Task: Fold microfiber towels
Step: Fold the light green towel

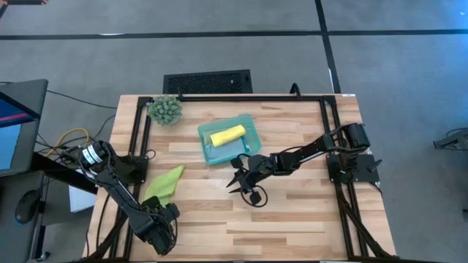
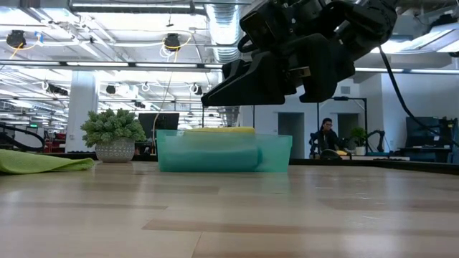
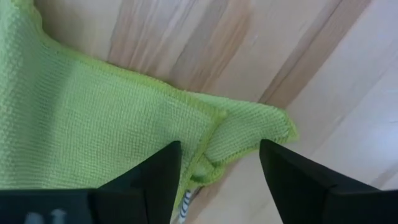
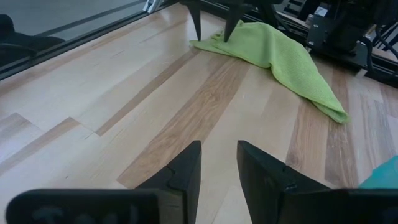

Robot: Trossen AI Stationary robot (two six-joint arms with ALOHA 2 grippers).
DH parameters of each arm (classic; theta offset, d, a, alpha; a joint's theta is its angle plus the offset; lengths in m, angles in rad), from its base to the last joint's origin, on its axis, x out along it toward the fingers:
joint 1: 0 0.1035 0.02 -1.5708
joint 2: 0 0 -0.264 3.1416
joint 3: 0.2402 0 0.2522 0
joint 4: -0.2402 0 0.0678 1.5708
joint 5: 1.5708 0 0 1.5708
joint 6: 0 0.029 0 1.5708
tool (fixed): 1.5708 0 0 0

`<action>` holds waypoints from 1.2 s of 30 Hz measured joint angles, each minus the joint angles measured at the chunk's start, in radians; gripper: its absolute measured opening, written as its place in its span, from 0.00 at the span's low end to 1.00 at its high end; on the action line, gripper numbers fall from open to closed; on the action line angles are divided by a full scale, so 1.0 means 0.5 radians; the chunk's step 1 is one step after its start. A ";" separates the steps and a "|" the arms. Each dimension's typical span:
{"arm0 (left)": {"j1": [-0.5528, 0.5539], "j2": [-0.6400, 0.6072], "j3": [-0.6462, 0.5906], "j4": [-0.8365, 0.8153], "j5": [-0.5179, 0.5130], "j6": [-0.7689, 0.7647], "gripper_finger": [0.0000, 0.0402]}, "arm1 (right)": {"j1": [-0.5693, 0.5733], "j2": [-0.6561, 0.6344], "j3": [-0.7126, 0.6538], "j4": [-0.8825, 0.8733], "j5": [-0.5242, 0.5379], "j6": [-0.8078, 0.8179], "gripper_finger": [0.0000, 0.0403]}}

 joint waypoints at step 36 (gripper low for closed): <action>0.035 0.000 0.012 -0.028 -0.174 0.342 0.32 | -0.012 0.000 0.000 -0.021 0.000 0.039 0.31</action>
